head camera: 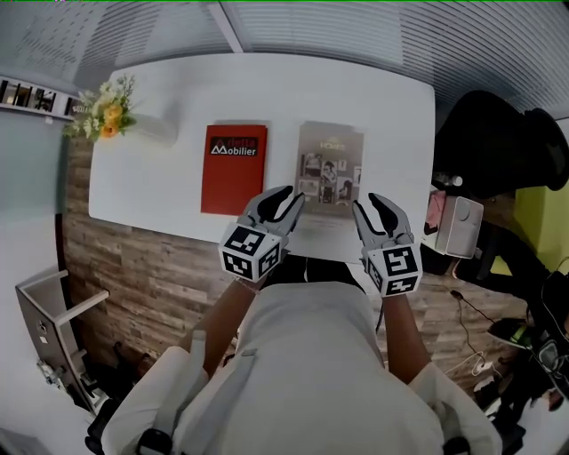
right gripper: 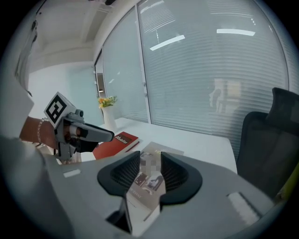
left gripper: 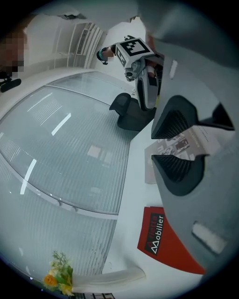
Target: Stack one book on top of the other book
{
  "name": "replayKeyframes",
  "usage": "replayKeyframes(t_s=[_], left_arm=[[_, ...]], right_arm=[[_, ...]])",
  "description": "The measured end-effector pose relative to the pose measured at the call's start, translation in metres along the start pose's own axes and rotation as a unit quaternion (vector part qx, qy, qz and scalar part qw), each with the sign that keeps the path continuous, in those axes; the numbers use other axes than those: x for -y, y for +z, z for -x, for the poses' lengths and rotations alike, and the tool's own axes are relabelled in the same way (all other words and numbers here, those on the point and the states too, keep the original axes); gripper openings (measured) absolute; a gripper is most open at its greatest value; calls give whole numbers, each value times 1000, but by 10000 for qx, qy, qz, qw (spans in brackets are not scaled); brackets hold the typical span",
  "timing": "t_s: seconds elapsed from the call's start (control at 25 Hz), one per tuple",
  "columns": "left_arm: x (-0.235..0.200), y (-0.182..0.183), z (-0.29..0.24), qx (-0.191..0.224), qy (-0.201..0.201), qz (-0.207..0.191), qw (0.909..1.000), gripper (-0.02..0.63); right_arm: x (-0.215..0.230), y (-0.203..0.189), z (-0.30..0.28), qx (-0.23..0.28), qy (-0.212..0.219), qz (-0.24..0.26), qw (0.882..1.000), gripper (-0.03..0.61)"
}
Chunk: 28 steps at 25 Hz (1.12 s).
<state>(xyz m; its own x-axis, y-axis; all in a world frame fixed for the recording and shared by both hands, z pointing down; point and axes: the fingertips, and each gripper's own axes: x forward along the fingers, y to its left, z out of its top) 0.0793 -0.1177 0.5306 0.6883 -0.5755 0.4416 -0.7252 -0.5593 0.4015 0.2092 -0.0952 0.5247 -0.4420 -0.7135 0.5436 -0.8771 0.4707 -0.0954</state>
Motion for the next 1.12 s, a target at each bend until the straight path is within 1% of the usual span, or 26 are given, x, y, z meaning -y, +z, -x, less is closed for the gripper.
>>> replayKeyframes(t_s=[0.32,0.4,0.48,0.6,0.8,0.96,1.12], left_arm=[[-28,-51,-22,-423,103,429,9981,175],[-33,-65,-29,-551,81,555,9969,196],[-38,-78,-36,-661,88,632,9958,224],[-44,-92,-44,-782,139,706,9943,247],[-51,-110,-54,-937,149,935,9911,265],[-52,-118,-58,-1023,117,1050,9891,268],[-50,-123,-62,-1074,31,1111,9880,268]], right_arm=[[11,-58,-29,-332,-32,-375,9987,178],[15,-71,-36,-351,-38,-555,9978,179],[19,-82,-42,-408,-36,-740,9964,202],[21,-99,-52,-529,10,-1058,9930,234],[23,-122,-65,-710,66,-1642,9838,263],[18,-133,-70,-804,167,-1875,9788,276],[17,-136,-72,-754,219,-2089,9748,275]])
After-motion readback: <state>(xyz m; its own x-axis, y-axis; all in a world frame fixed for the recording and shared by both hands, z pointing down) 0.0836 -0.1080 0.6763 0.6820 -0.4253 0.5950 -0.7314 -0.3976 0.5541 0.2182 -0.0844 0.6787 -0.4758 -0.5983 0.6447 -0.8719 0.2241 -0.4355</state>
